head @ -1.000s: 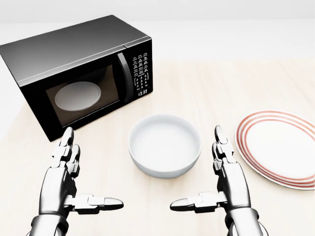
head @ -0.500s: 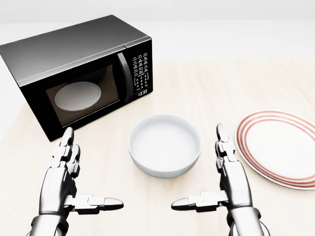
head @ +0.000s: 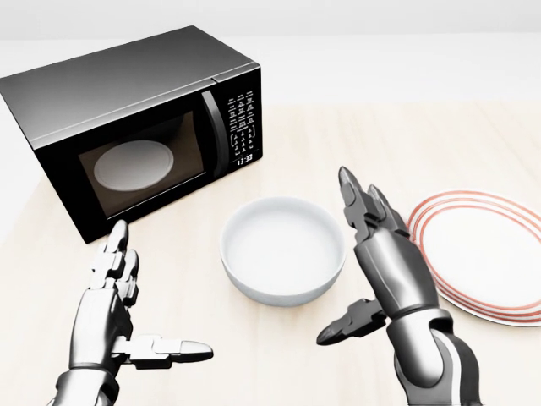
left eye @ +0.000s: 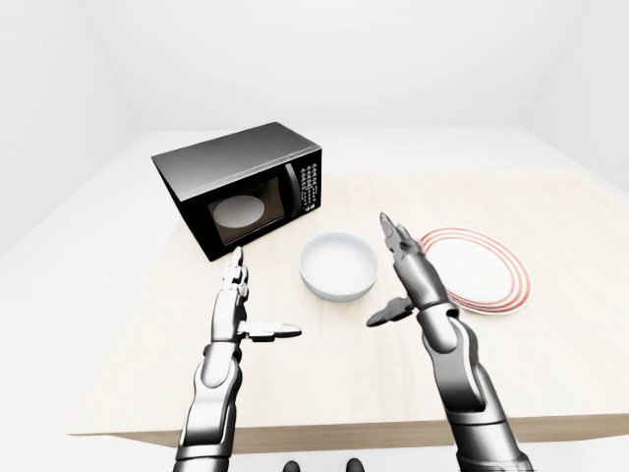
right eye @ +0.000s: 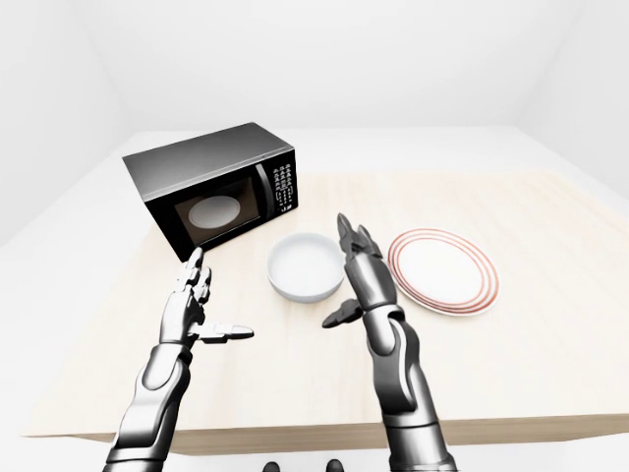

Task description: Pick up the white bowl and put it on the plate.

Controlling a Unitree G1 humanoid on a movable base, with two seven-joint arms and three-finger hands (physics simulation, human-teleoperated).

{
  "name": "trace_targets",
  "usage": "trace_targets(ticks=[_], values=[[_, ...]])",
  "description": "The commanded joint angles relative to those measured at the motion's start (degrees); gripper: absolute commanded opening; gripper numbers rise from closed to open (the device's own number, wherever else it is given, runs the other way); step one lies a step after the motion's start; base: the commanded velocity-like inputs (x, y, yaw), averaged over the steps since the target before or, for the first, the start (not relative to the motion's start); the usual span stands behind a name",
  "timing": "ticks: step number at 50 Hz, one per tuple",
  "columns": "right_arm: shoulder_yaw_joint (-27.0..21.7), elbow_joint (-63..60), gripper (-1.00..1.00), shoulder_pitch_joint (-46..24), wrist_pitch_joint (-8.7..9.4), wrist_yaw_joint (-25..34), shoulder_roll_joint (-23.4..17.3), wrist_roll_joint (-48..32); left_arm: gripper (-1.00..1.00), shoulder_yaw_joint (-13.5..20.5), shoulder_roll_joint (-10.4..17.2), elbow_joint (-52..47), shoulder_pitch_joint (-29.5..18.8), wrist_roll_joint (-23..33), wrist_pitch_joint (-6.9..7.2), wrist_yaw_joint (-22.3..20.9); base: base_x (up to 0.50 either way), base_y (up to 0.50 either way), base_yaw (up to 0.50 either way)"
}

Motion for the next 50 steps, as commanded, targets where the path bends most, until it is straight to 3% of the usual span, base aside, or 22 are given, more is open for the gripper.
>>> trace_targets(ticks=[1, 10, 19, 26, 37, 40, 44, 47, 50], values=[[0.30, 2.83, 1.00, -4.24, -2.07, 6.12, -0.91, -13.35, 1.00, -0.02, 0.00, 0.63, -0.31, 0.18, -0.15, 0.12, 0.00, 0.00, 0.00], [0.64, 4.55, 1.00, -5.36, -5.97, 11.61, -1.41, -17.82, 1.00, -0.05, 0.01, 0.97, -0.38, 0.23, -0.28, 0.18, 0.00, 0.00, 0.00], [1.70, 4.97, 1.00, -6.24, -7.74, 16.47, -0.90, -21.26, 1.00, -0.04, 0.03, 0.88, -0.35, 0.20, -0.21, 0.14, 0.00, 0.00, 0.00], [2.17, 4.29, 1.00, -6.76, -8.43, 19.45, -0.47, -23.65, 1.00, 0.04, 0.06, 1.44, -0.30, 0.15, -0.78, 0.02, 0.00, 0.00, 0.00], [2.51, 4.64, 1.00, -9.79, -9.65, 23.90, -0.65, -28.08, 1.00, -0.15, -0.04, 0.02, -0.09, 0.27, 0.45, 0.12, 0.00, 0.00, 0.00], [2.34, 5.75, 1.00, -11.23, -9.65, 25.06, -0.85, -28.85, 1.00, 0.01, 0.04, 1.42, -0.32, 0.19, -0.72, 0.04, 0.00, 0.00, 0.00], [2.13, 7.13, 1.00, -12.29, -9.65, 25.46, -0.85, -29.25, 1.00, -0.07, 0.01, 0.51, -0.26, 0.23, 0.15, 0.10, 0.00, 0.00, 0.00], [2.31, 8.49, 1.00, -12.69, -9.65, 25.24, -0.93, -29.71, 1.00, 0.06, 0.07, 1.63, -0.42, 0.18, -0.82, 0.01, 0.00, 0.00, 0.00], [2.48, 10.66, 1.00, -13.48, -9.65, 24.87, -1.06, -30.26, 1.00, -0.10, 0.00, 0.53, -0.27, 0.28, 0.15, 0.12, 0.00, 0.00, 0.00]])
